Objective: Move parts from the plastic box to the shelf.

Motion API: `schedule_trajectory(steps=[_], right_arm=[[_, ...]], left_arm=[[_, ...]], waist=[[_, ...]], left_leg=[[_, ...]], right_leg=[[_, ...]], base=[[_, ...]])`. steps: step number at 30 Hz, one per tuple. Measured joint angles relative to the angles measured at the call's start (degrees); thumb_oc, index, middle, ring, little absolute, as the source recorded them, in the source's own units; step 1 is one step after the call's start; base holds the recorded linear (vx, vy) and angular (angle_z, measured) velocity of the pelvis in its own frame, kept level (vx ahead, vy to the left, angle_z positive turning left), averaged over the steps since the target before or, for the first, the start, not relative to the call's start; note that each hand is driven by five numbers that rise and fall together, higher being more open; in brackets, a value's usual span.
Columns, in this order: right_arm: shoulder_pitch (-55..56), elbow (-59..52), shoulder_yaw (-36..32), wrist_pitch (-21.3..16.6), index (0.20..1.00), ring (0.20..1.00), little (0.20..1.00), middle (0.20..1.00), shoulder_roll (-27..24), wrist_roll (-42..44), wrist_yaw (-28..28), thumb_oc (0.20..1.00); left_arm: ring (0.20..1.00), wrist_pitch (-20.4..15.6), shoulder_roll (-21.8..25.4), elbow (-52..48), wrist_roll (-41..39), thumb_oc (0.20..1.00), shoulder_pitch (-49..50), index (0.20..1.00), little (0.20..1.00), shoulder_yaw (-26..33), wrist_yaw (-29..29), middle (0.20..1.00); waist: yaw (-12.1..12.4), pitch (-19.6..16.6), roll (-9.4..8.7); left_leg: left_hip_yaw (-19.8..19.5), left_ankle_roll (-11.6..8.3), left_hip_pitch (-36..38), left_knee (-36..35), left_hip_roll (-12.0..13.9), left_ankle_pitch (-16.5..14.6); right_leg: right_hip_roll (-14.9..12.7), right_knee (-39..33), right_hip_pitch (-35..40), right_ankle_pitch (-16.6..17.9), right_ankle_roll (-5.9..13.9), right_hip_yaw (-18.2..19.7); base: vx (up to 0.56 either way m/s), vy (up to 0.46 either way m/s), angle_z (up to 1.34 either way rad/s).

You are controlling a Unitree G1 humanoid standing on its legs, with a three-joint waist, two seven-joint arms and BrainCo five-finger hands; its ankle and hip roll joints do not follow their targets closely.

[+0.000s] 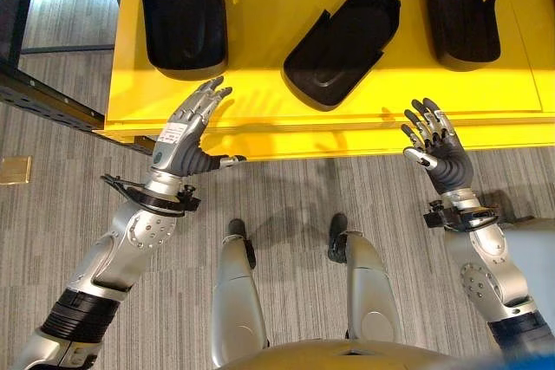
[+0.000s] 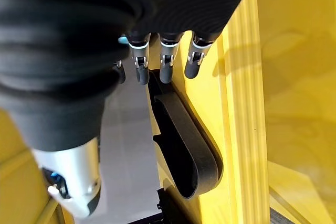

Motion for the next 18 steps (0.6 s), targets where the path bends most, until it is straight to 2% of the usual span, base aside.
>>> schedule_trajectory(steps=[8, 18], right_arm=[[0.1, 0.1, -0.1, 0.0, 1.000, 1.000, 1.000, 1.000, 0.2, 0.0, -0.5, 1.000], [-0.7, 0.3, -0.1, -0.1, 1.000, 1.000, 1.000, 1.000, 0.3, 0.0, -0.9, 1.000]], left_arm=[[1.000, 1.3, -0.1, 4.2, 1.7, 1.000, 0.1, 1.000, 1.000, -1.4, -0.7, 1.000], [1.000, 2.5, -0.4, 6.2, 1.7, 1.000, 1.2, 1.000, 1.000, 0.1, -0.8, 1.000]], waist=[[-0.1, 0.5, -0.76], [0.2, 0.7, -0.94]], left_leg=[[-0.1, -0.25, 0.1, 0.1, 0.0, 0.2], [0.2, 0.28, 0.0, 0.2, 0.0, -0.6]], right_leg=[[0.2, -0.1, 0.1, 0.0, 0.08, 0.1], [0.1, 0.0, 0.0, -0.5, -0.15, 0.3]], base=[[0.02, -0.003, 0.00], [0.03, -0.002, -0.01]])
